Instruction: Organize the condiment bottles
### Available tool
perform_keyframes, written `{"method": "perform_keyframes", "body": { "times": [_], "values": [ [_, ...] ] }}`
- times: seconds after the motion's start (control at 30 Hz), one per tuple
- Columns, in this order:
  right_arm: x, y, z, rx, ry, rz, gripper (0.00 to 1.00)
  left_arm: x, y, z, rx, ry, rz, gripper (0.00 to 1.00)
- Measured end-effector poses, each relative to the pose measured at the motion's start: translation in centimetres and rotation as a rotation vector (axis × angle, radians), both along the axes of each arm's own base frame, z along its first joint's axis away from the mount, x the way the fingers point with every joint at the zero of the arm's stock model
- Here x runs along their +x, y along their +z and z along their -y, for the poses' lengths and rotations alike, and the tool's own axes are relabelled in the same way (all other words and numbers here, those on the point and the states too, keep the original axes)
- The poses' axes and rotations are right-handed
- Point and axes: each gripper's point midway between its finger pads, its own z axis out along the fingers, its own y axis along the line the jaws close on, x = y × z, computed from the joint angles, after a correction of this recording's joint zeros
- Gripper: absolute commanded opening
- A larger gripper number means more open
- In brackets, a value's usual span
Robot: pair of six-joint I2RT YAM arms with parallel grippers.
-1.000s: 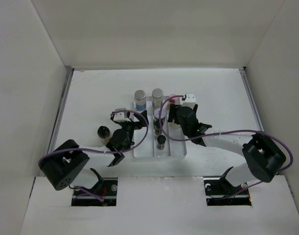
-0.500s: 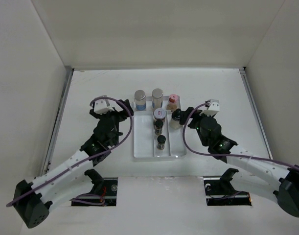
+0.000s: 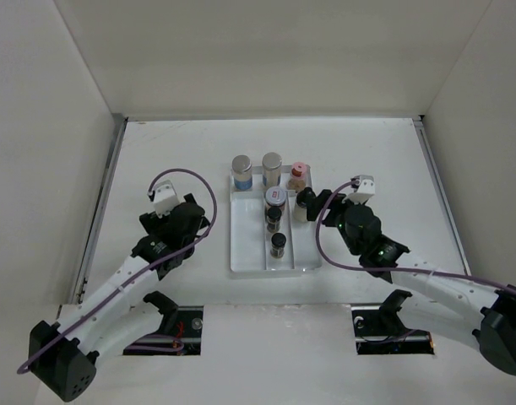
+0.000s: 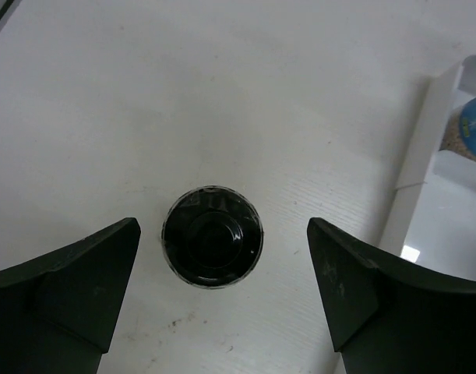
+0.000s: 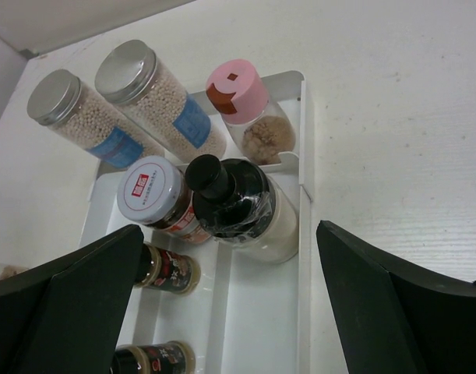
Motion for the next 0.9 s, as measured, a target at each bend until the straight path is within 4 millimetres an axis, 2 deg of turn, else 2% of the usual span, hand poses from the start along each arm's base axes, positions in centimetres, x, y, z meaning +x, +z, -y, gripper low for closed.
{"method": "perform_keyframes", "body": {
  "times": [0.07, 0.2, 0.3, 0.43, 0.6, 0.67, 0.73, 0.83, 0.9],
  "values": [
    [-0.2, -0.1, 0.0, 0.002, 0.006, 0.0, 1.0, 0.2, -1.0, -0.2, 0.016, 0.019, -0.032, 0.86],
    [-0.3, 0.2, -0.1, 0.013, 0.015, 0.005, 1.0, 0.9, -3.4, 0.0, 0.064, 0.031, -0.108, 0.67],
    [-0.4, 0.5, -0.1, 0.023, 0.017, 0.011, 1.0, 1.1, -4.6, 0.2, 0.081, 0.032, -0.139, 0.57],
    [-0.4, 0.7, -0.1, 0.027, 0.018, 0.014, 1.0, 1.3, -4.5, -0.1, 0.061, 0.049, -0.105, 0.37],
    [-0.4, 0.6, -0.2, 0.026, 0.02, 0.012, 1.0, 1.1, -4.2, 0.3, 0.059, 0.031, -0.097, 0.3],
    [-0.4, 0.5, -0.2, 0.024, 0.02, 0.01, 1.0, 1.4, -3.1, 1.6, 0.061, -0.018, -0.082, 0.3],
    [-0.4, 0.4, -0.2, 0.021, 0.02, 0.007, 1.0, 2.1, -0.9, 3.8, 0.045, -0.087, -0.036, 0.3],
    [-0.3, 0.1, -0.1, 0.017, 0.017, 0.003, 1.0, 3.9, 3.5, 8.4, -0.015, -0.194, 0.083, 0.3],
    [-0.3, -0.3, 0.0, 0.012, 0.014, -0.003, 1.0, 4.9, 5.3, 11.2, -0.05, -0.252, 0.134, 0.3]
  ]
}}
